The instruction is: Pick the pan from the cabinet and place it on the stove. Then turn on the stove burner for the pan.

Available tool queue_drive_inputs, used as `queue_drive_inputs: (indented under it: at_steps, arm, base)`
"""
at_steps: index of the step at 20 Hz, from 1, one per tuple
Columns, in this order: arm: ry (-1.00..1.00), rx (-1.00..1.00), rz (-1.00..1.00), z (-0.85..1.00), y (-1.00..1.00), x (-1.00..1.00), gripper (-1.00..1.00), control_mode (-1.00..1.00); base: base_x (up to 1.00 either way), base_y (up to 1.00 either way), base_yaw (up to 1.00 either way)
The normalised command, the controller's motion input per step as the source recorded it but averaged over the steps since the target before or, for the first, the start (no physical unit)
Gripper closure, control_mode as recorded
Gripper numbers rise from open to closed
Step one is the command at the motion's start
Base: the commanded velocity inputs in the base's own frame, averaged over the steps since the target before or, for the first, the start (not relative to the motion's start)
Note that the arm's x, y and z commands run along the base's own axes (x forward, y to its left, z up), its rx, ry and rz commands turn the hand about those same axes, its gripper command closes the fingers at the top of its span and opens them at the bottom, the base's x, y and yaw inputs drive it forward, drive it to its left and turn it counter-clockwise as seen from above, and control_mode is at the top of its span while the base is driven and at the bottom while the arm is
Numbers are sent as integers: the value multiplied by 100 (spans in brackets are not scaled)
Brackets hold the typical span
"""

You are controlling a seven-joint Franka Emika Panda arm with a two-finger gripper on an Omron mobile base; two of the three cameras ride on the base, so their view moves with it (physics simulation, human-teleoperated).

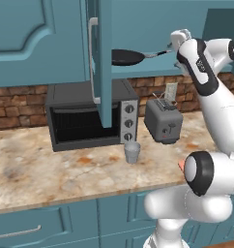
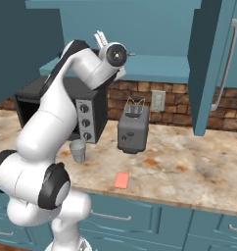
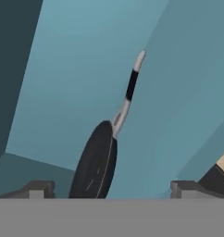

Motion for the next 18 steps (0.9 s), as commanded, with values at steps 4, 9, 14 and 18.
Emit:
queue_drive_inputs:
  at_steps: [4, 9, 14, 18]
  arm:
    - [1, 0, 2, -11, -5, 36, -100, -100]
    - [3, -1, 0, -9, -10, 33, -100, -100]
    - [2, -2, 0, -6, -9, 36, -100, -100]
    - [0, -1, 0, -6, -9, 40, -100, -100]
  base:
    - [0, 0, 0]
    - [0, 0, 0]
    - [0, 0, 0]
    - [0, 0, 0]
